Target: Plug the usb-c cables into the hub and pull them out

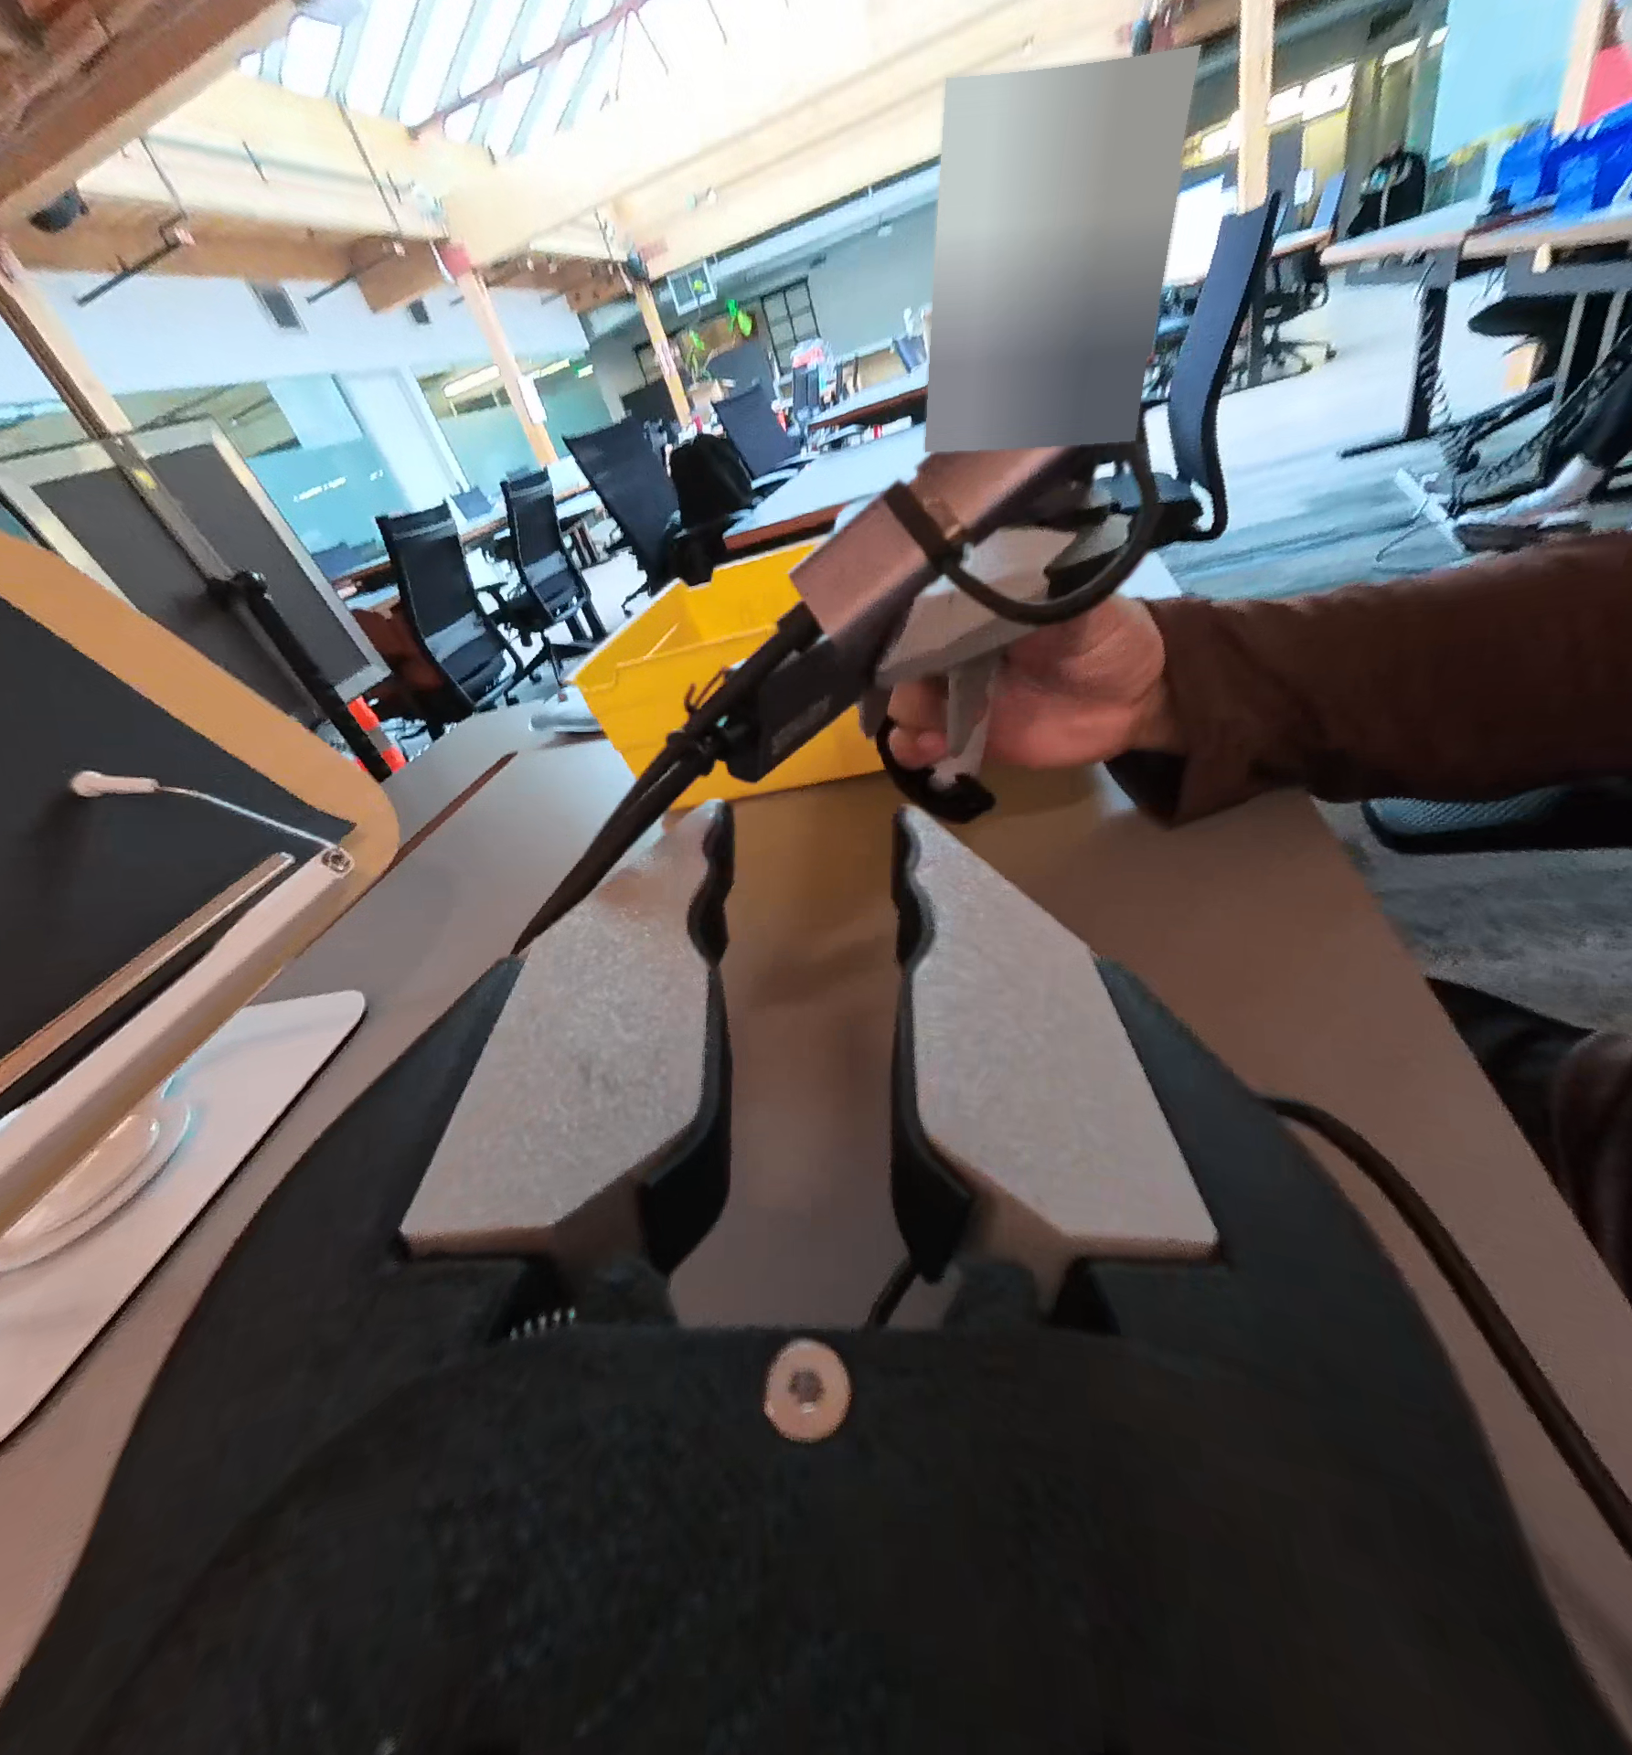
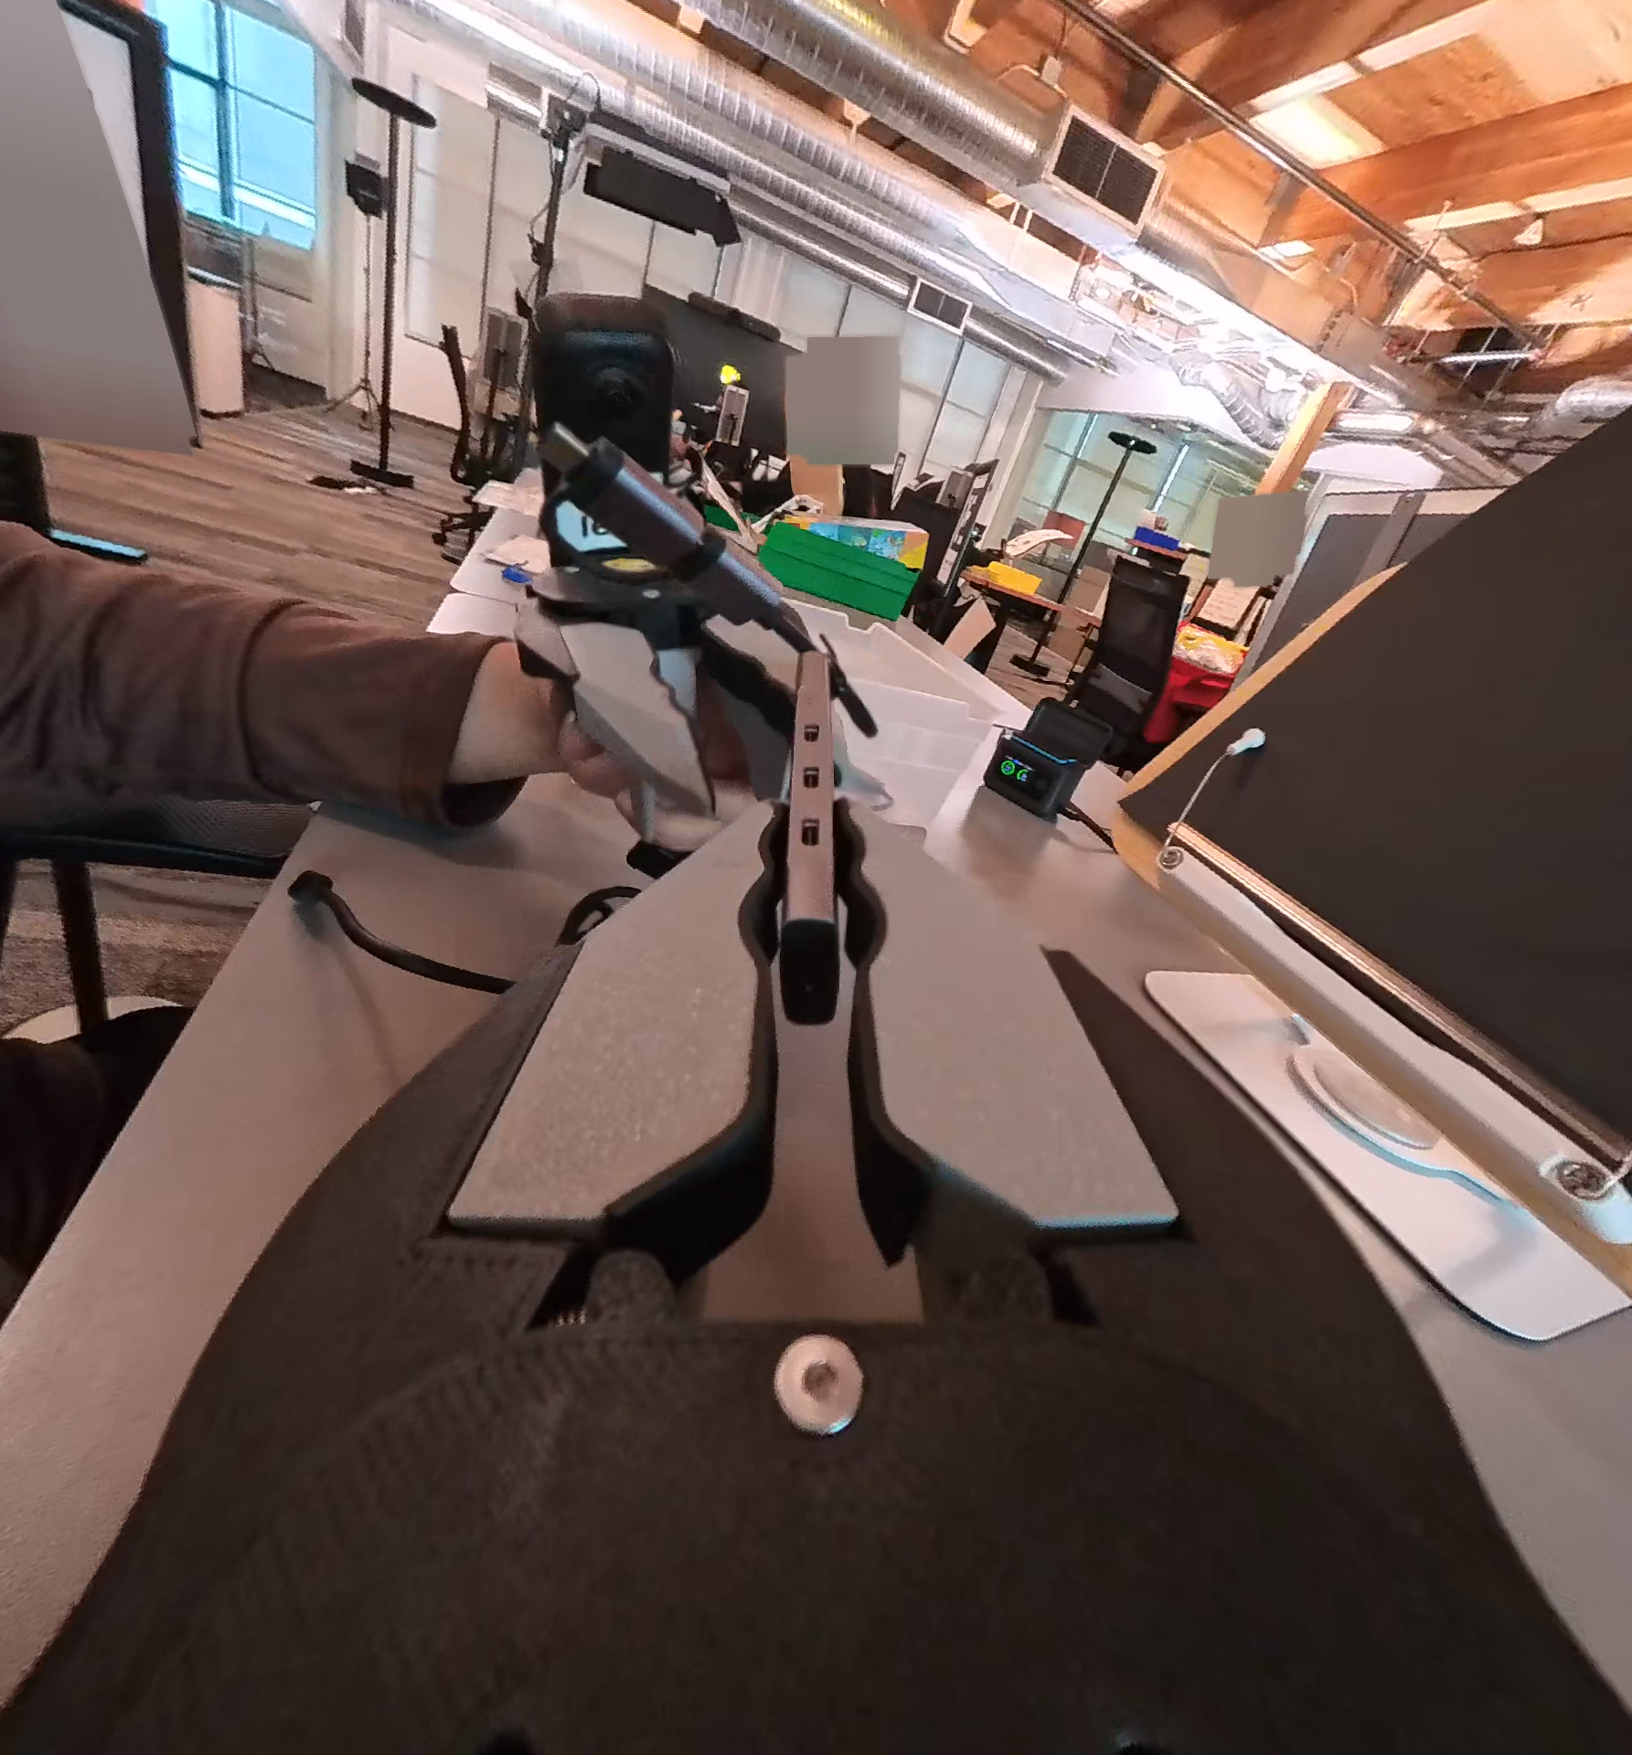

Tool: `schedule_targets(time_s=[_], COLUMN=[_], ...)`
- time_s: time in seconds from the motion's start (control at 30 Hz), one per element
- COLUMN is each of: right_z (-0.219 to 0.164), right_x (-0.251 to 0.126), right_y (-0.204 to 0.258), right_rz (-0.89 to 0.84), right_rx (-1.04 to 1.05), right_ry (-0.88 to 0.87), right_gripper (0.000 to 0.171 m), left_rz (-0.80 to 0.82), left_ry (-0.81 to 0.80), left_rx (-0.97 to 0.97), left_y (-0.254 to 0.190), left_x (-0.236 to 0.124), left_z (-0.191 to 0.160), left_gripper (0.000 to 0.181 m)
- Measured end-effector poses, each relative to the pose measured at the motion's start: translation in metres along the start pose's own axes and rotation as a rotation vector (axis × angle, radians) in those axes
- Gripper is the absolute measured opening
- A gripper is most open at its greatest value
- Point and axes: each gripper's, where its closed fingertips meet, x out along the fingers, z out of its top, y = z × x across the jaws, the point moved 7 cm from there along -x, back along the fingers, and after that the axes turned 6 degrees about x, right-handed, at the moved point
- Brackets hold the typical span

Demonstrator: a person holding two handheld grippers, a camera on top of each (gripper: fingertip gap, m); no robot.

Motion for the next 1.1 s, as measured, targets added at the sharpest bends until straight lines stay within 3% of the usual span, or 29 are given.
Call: schedule_targets(time_s=[0.17,0.47,0.6,0.77,0.93,1.1], right_z=[-0.002,0.014,0.003,-0.02,-0.02,-0.015], right_x=[0.003,-0.009,0.006,0.022,0.02,0.017], right_y=[0.005,0.001,0.016,0.018,0.02,0.02], right_rz=[0.052,0.156,0.227,0.192,0.187,0.191], right_rx=[0.029,0.17,0.133,0.099,0.04,0.04], right_ry=[-0.004,-0.195,-0.085,0.079,0.078,0.047], right_gripper=[0.006,0.005,0.006,0.006,0.006,0.005], left_rz=[0.005,-0.055,-0.069,-0.054,-0.016,-0.079], left_ry=[-0.047,-0.04,-0.118,-0.08,-0.071,-0.054], left_rx=[0.004,-0.034,-0.037,0.082,0.205,0.146], left_y=[-0.002,-0.01,-0.014,-0.018,-0.022,-0.024], left_x=[0.0,0.008,0.007,0.009,0.008,0.004], left_z=[0.004,0.001,0.011,0.009,0.011,0.01], left_gripper=[0.022,0.039,0.038,0.003,0.006,0.03])
